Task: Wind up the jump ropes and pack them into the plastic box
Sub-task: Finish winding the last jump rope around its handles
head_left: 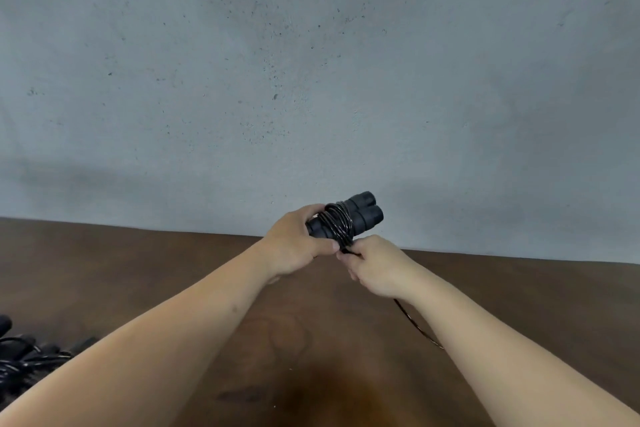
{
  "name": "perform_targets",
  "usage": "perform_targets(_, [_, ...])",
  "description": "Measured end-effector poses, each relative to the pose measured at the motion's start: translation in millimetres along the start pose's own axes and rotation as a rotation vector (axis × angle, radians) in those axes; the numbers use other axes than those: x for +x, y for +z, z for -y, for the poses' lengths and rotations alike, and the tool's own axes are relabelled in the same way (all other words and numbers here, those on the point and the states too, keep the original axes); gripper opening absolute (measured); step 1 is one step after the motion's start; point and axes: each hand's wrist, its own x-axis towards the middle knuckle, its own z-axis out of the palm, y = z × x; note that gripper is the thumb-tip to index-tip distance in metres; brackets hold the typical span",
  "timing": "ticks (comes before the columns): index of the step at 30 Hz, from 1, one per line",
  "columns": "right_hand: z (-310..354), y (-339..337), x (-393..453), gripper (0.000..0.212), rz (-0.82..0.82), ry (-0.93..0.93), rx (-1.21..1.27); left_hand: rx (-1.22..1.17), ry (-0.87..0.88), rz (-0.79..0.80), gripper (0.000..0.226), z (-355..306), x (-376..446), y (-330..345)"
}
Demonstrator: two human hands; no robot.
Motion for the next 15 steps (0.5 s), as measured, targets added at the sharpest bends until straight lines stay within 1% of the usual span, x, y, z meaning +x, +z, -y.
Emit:
perform_targets(1, [1, -1, -2, 0.027, 0.009, -0.007, -0.076, 0.051, 0.011, -0.011, 0.057, 1, 1, 1])
perform_targets(5, [4, -4, -10, 0.017, 0.060, -0.071, -0.377, 0.346, 0.026, -0.028, 0.075, 6, 2, 4])
perform_targets(7, [10, -8, -13, 0.014, 0.100, -0.077, -0.538, 0.450, 0.057, -0.015, 0.078, 6, 1, 7])
perform_targets(8, [15, -11, -16, 0.012, 0.122, -0.079, -0.613, 0.492, 0.071, -0.005, 0.077, 5, 1, 9])
perform_targets(10, [27, -20, -23, 0.003, 0.154, -0.083, -0.738, 0.578, 0.074, 0.017, 0.075, 4, 0, 10])
perform_targets(12, [40, -30, -28, 0.009, 0.182, -0.102, -0.808, 0.667, 0.065, 0.066, 0.076, 2, -2, 10])
perform_targets(13, [46, -35, -30, 0.009, 0.190, -0.119, -0.830, 0.706, 0.069, 0.100, 0.075, 0, -4, 11])
perform_targets(14, [52, -41, -30, 0.006, 0.196, -0.142, -0.843, 0.737, 0.076, 0.136, 0.068, -3, -7, 11])
perform_targets(15, [56, -47, -30, 0.005, 0.204, -0.164, -0.839, 0.765, 0.090, 0.177, 0.057, -8, -11, 12])
